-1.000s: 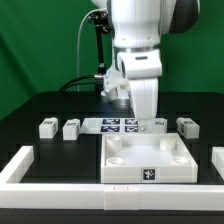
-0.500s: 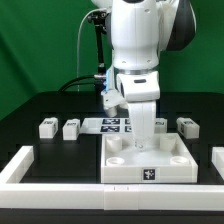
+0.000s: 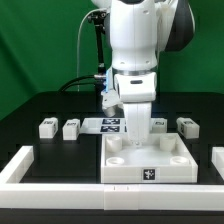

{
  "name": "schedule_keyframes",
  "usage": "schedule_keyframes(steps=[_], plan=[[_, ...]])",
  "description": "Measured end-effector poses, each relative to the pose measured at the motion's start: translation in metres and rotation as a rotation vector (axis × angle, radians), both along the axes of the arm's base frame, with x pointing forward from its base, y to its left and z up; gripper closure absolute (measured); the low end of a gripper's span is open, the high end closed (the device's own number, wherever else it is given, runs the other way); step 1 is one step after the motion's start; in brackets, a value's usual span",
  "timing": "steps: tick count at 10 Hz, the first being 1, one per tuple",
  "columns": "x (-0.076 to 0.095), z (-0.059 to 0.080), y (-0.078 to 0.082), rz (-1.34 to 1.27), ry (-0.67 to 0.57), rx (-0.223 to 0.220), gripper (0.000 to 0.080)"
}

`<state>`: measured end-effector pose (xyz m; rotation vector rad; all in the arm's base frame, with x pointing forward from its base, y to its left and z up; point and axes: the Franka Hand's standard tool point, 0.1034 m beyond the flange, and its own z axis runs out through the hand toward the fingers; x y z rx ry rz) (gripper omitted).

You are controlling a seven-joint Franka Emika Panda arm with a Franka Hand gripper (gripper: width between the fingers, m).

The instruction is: Assemble one leg

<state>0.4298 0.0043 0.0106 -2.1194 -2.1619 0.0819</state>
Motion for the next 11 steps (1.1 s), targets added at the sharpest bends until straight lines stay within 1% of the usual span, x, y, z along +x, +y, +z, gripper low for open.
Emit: schedule_keyframes(steps=[1,2,9,11], plan=[[0.0,0.0,0.0,0.0,0.0,0.0,0.0557],[0.001,0.001,0.0,0.0,-0.005,0.0,0.0728],[0.003,0.001,0.0,-0.003,-0.013,-0.001,0.0734],[0.017,0.002,0.015,-0.023,-0.026,-0.004,0.0734]])
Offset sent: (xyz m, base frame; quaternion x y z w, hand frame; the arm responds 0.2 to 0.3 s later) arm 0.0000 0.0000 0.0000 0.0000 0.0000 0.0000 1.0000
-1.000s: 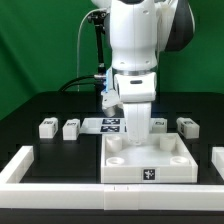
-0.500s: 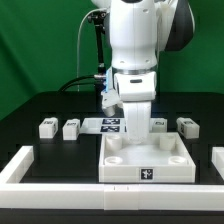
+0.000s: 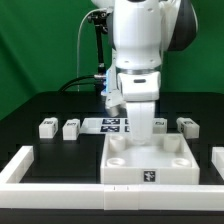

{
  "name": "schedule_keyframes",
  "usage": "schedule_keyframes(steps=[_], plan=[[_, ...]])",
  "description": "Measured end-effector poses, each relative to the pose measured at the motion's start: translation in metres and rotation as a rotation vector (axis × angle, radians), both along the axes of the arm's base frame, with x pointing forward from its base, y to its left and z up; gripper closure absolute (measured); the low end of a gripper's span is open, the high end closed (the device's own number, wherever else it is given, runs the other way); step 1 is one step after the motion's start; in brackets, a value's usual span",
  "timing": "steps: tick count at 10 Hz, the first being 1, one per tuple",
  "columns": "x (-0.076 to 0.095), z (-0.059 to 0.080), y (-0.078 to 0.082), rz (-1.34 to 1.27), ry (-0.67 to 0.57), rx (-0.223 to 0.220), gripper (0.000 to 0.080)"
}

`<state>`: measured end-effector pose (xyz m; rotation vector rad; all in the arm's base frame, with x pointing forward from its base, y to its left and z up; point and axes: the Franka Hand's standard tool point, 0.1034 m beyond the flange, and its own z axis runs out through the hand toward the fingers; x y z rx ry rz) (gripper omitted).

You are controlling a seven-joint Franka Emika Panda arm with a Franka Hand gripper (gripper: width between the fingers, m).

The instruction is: Assemble one leg

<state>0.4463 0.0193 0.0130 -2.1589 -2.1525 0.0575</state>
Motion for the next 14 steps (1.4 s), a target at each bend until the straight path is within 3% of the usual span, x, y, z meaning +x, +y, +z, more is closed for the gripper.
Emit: schedule_keyframes(steps=[7,9,10,11,13,14], plan=[[0.036,-0.002,0.039,-0.017,-0.037,0.023,0.0735],[0.04,-0.002,0.039,-0.006,-0.043,0.02,0.0735],[0.04,-0.002,0.038,-0.007,-0.043,0.02,0.0634],[0.04,-0.002,0.038,-0.008,-0.042,0.02,0.0634],[0.04,-0.002,0.037,-0.009,-0.042,0.02,0.0359],[0.04,-0.002,0.037,-0.009,-0.042,0.02,0.0359]])
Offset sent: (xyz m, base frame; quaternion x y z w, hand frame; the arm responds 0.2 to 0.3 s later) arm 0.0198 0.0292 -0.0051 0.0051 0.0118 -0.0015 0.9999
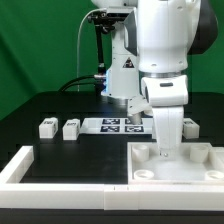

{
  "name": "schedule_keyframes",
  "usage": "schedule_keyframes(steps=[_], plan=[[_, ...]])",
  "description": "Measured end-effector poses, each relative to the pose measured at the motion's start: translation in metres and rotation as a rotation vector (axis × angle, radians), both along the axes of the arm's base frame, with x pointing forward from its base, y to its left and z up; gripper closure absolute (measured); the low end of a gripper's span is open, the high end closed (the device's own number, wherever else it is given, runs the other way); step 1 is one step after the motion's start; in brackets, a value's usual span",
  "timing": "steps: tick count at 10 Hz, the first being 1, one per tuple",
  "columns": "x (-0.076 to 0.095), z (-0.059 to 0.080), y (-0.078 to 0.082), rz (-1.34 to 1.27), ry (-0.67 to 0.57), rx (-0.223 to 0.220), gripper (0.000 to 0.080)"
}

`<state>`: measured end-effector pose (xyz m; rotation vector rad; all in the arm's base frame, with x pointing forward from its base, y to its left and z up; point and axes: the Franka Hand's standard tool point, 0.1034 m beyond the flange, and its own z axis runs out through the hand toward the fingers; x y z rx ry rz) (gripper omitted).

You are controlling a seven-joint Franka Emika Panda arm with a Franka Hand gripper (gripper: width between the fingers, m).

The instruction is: Assemble one leg

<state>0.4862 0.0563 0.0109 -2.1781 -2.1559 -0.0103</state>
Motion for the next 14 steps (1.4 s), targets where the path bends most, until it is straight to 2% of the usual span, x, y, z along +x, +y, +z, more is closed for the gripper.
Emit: schedule_keyframes(steps=[1,2,9,12,13,14], plan=[[0.0,0.0,0.0,-0.001,0.0,0.0,0.0205],[0.0,0.0,-0.001,-0.001,0.0,0.0,0.0167],[-0.001,0.001,-0.002,-0.028,0.002,-0.002,0.0151],[-0.031,0.033,0.005,-0.239,-0.011,-0.03,0.0151],[-0.034,0.044,0.013,-0.276,-0.024,-0.036,0.0151],[-0.033,0.049,0.017,-0.295,-0.032,-0.036,0.0151]])
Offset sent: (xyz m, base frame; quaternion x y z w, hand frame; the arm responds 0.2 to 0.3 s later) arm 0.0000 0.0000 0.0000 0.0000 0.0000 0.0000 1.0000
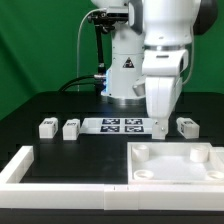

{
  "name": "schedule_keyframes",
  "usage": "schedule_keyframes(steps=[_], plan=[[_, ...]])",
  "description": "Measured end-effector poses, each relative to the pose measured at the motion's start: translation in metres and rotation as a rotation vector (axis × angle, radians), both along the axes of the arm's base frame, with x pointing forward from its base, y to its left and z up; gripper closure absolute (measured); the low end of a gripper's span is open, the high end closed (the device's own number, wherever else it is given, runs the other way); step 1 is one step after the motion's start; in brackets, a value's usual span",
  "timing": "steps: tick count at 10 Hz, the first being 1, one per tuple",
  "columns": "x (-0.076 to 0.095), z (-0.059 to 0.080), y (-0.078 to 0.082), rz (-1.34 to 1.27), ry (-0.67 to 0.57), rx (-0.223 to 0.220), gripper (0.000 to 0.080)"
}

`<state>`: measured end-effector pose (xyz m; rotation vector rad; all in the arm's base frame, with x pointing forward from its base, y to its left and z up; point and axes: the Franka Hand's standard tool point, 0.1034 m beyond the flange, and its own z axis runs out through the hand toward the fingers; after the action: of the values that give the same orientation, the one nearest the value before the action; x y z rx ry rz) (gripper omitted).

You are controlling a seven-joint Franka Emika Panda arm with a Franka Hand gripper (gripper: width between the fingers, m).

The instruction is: Assemble one leg

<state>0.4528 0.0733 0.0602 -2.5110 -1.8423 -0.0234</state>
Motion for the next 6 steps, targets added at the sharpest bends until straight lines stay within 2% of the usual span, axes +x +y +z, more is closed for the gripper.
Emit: schedule_keyframes(steps=[2,6], plan=[[-0.0009,-0.0025,-0.0016,-0.051,0.006,0.002,0.0151],[-0.0026,-0.0031,-0.0006,-0.448,0.023,0.003,0.0151]])
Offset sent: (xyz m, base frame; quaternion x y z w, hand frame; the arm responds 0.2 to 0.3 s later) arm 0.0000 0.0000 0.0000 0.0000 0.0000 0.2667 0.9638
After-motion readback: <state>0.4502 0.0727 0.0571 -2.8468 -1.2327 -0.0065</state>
